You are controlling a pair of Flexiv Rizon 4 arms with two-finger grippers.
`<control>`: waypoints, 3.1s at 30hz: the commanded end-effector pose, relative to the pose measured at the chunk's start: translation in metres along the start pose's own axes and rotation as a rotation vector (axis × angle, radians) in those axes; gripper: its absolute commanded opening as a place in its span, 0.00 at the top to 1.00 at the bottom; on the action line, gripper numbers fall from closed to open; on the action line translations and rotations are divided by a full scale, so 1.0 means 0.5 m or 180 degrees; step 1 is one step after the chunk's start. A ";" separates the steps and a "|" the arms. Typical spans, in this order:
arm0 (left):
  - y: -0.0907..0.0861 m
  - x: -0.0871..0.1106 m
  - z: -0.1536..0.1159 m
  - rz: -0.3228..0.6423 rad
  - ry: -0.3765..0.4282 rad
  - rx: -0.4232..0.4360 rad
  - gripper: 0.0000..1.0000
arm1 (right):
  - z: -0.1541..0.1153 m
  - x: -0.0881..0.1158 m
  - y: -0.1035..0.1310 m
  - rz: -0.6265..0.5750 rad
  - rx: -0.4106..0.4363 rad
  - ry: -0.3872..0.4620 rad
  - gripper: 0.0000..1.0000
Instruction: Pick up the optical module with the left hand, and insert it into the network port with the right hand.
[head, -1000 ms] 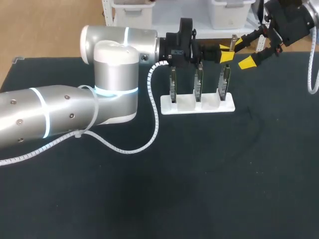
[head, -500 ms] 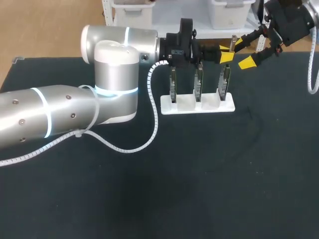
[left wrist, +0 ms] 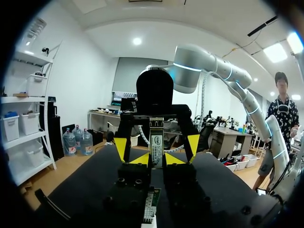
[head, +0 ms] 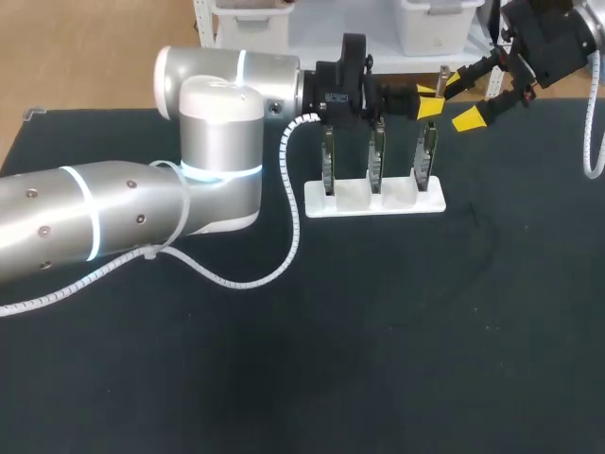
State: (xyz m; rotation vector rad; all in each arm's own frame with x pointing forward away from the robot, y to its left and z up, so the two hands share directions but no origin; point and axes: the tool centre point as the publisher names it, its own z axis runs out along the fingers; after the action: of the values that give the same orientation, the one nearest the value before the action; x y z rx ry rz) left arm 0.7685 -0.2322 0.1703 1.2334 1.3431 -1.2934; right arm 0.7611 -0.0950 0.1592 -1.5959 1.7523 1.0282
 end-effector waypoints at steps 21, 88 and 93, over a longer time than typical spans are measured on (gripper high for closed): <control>0.006 0.001 -0.002 -0.0026 0.0012 0.0020 1.00 | 0.001 -0.001 0.003 0.0002 0.0012 0.0002 0.00; 0.009 0.002 0.008 -0.0008 0.0035 0.0092 1.00 | 0.001 -0.001 0.003 0.0002 0.0012 0.0002 0.00; 0.007 0.001 0.008 -0.0004 0.0039 0.0096 1.00 | 0.001 -0.001 0.003 0.0002 0.0012 0.0002 0.00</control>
State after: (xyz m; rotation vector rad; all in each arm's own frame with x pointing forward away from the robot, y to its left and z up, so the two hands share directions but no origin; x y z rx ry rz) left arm 0.7734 -0.2370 0.1683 1.2648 1.3355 -1.3175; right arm 0.7611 -0.0950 0.1592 -1.5960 1.7523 1.0282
